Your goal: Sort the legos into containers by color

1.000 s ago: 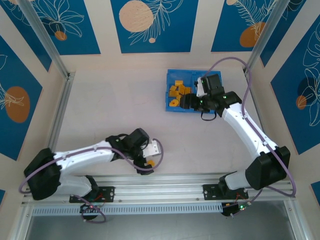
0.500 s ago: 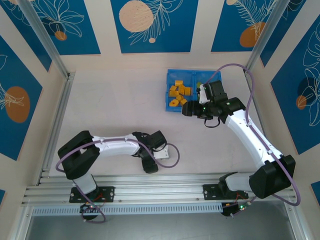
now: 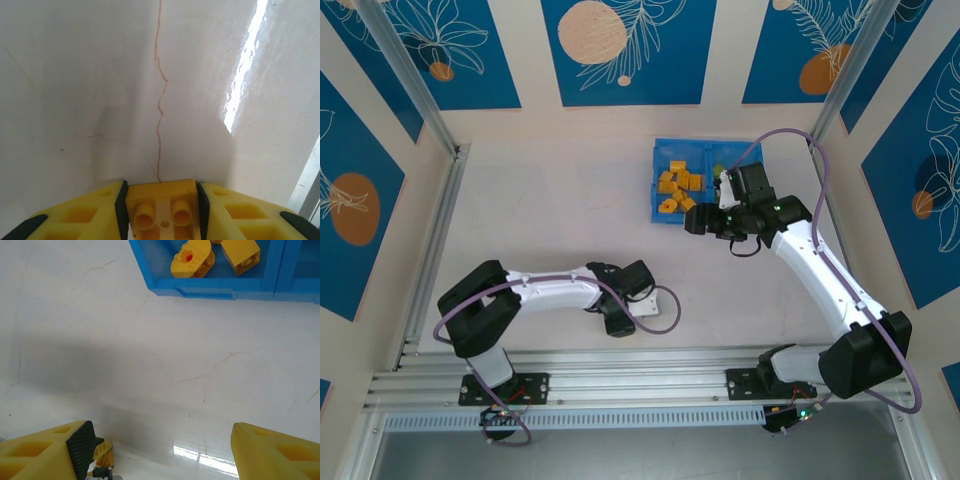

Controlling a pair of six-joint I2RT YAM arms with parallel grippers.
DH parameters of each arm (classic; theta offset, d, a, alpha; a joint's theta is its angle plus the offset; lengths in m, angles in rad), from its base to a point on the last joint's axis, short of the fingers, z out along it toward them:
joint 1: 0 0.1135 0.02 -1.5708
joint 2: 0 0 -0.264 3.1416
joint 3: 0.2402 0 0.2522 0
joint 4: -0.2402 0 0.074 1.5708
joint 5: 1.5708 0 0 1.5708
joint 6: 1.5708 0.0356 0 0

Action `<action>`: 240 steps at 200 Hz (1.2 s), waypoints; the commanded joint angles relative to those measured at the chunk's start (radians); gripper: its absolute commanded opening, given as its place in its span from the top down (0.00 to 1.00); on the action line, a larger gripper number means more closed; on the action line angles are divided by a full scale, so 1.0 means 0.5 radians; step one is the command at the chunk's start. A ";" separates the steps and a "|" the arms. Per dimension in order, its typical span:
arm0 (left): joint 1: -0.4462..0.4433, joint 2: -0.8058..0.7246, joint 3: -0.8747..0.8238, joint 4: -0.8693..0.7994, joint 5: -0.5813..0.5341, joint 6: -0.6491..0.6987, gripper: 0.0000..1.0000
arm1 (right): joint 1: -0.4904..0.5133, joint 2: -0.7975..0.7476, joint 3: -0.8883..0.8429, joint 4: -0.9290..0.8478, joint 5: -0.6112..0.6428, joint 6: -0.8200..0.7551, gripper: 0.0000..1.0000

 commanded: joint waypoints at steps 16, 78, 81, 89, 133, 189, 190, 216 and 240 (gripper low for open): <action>0.094 -0.186 -0.024 0.128 0.073 -0.008 0.60 | -0.011 -0.094 0.007 -0.043 -0.054 0.048 0.26; 0.394 -0.314 0.147 0.826 0.407 -0.004 0.58 | -0.017 -0.172 -0.026 0.003 -0.016 0.169 0.26; 0.415 -0.290 0.184 0.857 0.432 -0.014 0.58 | -0.018 -0.172 -0.025 0.002 -0.016 0.174 0.26; 0.467 -0.216 0.291 0.933 0.485 -0.043 0.58 | -0.018 -0.180 -0.020 -0.005 -0.009 0.187 0.26; 0.630 0.426 1.160 1.048 0.493 -0.022 0.57 | -0.015 -0.266 -0.074 -0.018 0.004 0.275 0.26; 0.784 1.279 2.227 1.062 0.406 -0.093 0.56 | -0.015 -0.480 -0.210 -0.043 0.042 0.364 0.26; 0.787 1.290 2.239 1.064 0.406 -0.091 0.56 | -0.015 -0.483 -0.209 -0.043 0.042 0.363 0.26; 0.792 1.508 2.559 1.019 0.402 -0.106 0.55 | -0.012 -0.540 -0.188 -0.107 0.061 0.337 0.26; 0.794 1.427 2.520 1.103 0.492 -0.234 0.52 | -0.018 -0.577 -0.181 -0.162 0.119 0.313 0.25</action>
